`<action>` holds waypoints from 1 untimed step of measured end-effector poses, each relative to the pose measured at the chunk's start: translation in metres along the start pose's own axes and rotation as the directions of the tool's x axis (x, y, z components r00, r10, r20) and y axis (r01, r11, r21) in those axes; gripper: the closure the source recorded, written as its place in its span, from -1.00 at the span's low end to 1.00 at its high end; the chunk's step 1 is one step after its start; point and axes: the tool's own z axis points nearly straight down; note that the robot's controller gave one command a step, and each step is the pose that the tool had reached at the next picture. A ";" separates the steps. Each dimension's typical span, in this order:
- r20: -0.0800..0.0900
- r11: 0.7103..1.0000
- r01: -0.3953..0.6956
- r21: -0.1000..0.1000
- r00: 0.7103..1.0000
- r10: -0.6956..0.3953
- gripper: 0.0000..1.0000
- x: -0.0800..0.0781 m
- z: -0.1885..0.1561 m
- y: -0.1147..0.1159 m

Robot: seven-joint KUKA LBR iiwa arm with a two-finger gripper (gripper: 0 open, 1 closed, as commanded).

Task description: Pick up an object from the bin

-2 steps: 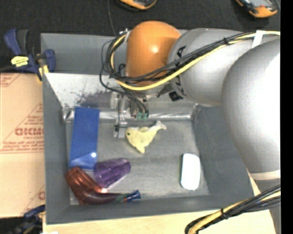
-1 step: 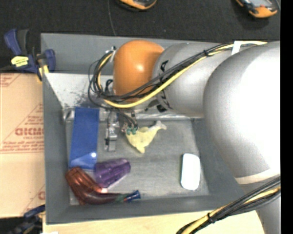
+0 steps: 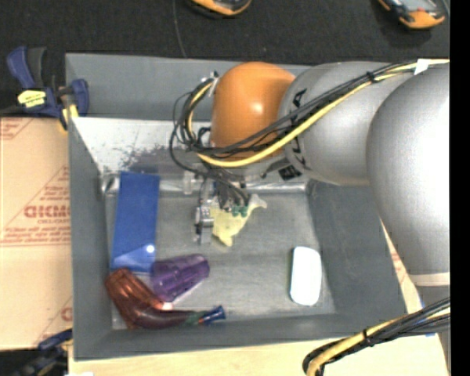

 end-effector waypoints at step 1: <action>0.003 1.000 -0.020 -0.003 1.000 0.020 -1.00 -0.034 -0.031 -0.007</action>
Offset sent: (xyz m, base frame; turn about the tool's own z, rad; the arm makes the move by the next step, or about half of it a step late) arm -0.0078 -0.0459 0.0281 0.0934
